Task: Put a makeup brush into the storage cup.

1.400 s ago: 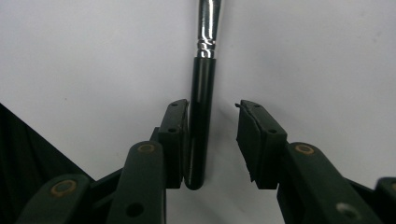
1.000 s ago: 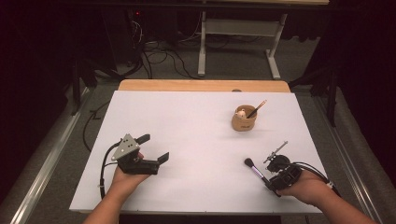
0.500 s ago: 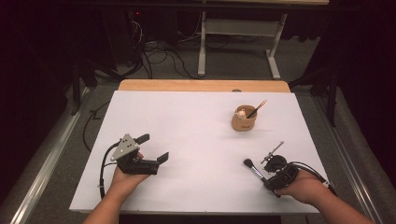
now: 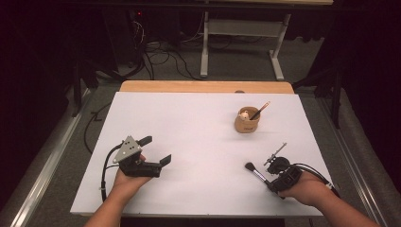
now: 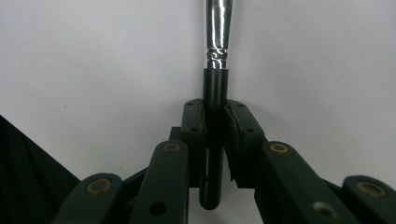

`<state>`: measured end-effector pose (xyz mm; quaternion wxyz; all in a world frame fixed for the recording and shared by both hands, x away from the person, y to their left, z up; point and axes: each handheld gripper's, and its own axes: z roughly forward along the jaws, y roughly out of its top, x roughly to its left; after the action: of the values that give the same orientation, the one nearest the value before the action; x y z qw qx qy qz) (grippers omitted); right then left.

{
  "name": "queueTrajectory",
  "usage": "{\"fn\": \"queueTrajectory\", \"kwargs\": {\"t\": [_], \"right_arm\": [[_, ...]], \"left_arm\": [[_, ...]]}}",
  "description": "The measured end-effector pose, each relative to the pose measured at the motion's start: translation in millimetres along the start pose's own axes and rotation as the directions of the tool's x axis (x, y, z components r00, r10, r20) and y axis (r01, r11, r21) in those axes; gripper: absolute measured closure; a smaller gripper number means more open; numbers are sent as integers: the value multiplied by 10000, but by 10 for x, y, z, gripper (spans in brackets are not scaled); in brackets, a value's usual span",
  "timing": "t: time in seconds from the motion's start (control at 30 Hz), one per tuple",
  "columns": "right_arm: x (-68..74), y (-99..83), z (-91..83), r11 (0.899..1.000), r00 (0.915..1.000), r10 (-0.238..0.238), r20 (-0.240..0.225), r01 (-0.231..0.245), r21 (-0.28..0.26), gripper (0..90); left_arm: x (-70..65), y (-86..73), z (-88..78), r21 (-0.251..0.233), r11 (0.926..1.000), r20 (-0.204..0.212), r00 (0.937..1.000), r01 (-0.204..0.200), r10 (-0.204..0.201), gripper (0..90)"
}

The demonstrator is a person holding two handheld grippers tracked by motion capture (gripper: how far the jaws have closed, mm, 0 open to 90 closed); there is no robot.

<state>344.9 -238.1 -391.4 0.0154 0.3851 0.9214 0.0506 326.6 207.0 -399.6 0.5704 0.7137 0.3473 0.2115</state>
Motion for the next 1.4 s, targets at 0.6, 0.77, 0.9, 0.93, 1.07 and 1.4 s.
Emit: {"fn": "queueTrajectory", "kwargs": {"t": [0.6,0.77,0.9,0.93,1.07,1.4], "right_arm": [[10,4,-7,10000,9999,3,106,-4,39,819],[19,23,-22,9999,10000,2,33,-3,147,819],[18,71,-113,9998,9999,-101,62,102,-196,819],[17,84,-139,9997,10000,-68,60,69,-236,819],[-19,163,-233,9985,9993,-44,371,64,-543,819],[-138,309,-221,9949,9964,177,823,-94,-1007,819]], "left_arm": [[6,2,-11,-52,10000,-15,10000,29,-29,5],[1,4,-12,-65,10000,-13,10000,16,-16,5],[5,2,-9,-29,10000,-32,10000,26,-26,5],[5,2,-8,-32,10000,-25,10000,25,-25,5],[6,2,-10,-49,10000,-23,10000,16,-16,5],[17,3,-18,-74,10000,-23,10000,44,-44,5]]}}
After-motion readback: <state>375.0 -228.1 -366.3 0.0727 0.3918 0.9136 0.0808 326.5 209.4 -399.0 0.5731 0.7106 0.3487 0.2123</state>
